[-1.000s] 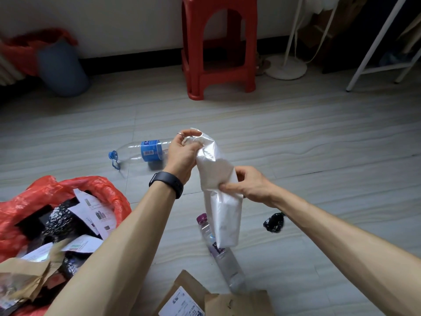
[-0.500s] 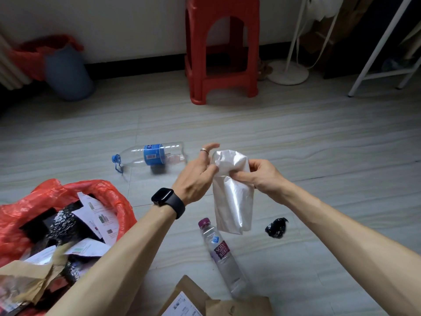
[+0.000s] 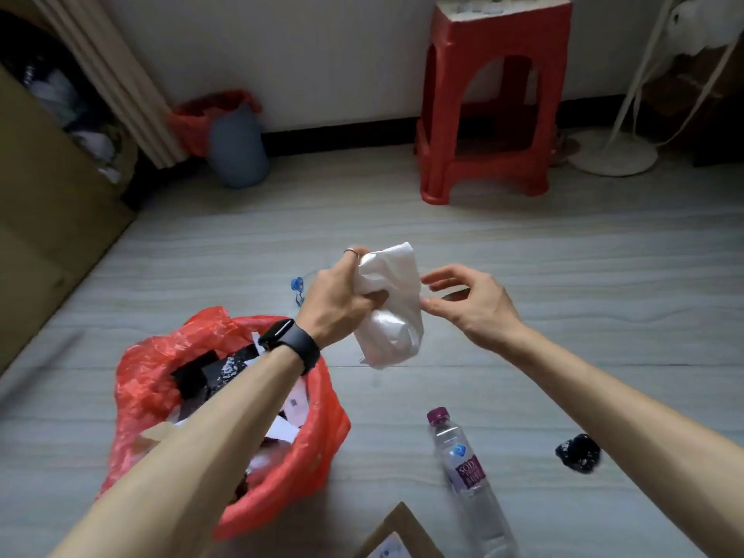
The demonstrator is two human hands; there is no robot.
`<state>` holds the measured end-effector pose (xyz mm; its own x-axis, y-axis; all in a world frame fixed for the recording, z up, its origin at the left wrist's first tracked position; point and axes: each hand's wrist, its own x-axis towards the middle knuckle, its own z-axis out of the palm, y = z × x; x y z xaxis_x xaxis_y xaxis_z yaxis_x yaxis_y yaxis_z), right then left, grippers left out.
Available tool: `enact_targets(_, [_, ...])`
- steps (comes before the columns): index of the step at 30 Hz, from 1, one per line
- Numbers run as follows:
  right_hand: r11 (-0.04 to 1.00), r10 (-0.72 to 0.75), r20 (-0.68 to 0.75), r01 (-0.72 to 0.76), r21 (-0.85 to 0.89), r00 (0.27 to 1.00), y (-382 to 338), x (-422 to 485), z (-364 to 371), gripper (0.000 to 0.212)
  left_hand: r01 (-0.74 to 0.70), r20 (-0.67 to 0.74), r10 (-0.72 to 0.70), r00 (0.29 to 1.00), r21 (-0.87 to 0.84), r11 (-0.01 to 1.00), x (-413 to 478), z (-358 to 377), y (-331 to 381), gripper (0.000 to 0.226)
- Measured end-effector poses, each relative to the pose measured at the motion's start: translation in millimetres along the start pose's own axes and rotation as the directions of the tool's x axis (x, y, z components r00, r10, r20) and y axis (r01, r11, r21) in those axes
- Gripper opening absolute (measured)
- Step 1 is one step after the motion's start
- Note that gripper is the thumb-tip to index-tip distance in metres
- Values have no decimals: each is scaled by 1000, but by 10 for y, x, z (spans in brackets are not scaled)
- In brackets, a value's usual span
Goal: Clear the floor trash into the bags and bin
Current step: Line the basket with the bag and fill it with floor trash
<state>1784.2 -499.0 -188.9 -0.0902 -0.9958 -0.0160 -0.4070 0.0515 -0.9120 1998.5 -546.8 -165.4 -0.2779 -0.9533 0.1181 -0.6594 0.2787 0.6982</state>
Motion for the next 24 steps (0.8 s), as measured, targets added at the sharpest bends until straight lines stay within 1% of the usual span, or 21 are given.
enact_targets(2, [996,-51,54,55,-68,997,-140,5,264,25,1,-121,8,993,77,997,-70,-419,-170,34])
enact_targets(5, [988,-100,122,113,-104,987,-283,-24,683,31,-3,-269,51,962,175,985,-255,-1011,-364,30])
enact_targets(7, [983,-119,187,142,-115,975,-340,-53,967,36,-37,-351,145,925,297,954,-437,-1342,-475,33])
enact_targets(9, [978,-130,253,167,-128,959,-363,-96,1217,40,-60,-370,241,897,438,897,-648,-1565,-593,37])
enact_targets(11, [961,-157,300,216,-172,941,-348,-142,1444,46,-50,-293,266,918,582,812,-885,-1644,-727,45])
enact_targets(13, [913,-218,343,315,-259,914,-336,-187,1647,53,-33,-175,210,962,690,723,-1110,-1601,-889,51])
enact_targets(14, [890,-241,363,354,-288,900,-342,-208,1737,57,-2,-116,126,985,725,688,-1201,-1549,-970,53])
enact_targets(15, [874,-249,381,376,-308,890,-345,-226,1800,62,32,-48,6,999,753,657,-1271,-1463,-1052,56])
enact_targets(16, [855,-249,398,393,-337,883,-354,-246,1845,66,55,29,-117,993,759,649,-1337,-1363,-1143,60])
enact_targets(17, [824,-255,416,421,-378,873,-355,-258,1911,69,75,124,-231,965,715,696,-1412,-1265,-1255,64])
enact_targets(18, [775,-269,432,460,-434,861,-357,-273,1931,71,101,217,-293,931,617,780,-1467,-1150,-1333,69])
enact_targets(19, [715,-285,459,506,-482,841,-357,-281,1962,73,149,290,-326,900,499,854,-1512,-1053,-1408,77])
enact_targets(20, [656,-291,501,551,-515,815,-364,-276,2007,73,203,341,-362,867,423,883,-1543,-971,-1483,88])
enact_targets(21, [599,-281,550,591,-540,787,-369,-275,2037,73,215,384,-388,838,422,881,-1568,-906,-1542,98])
enact_targets(24, [444,-155,686,670,-595,711,-370,-303,2166,74,118,466,-409,784,535,836,-1610,-810,-1761,119])
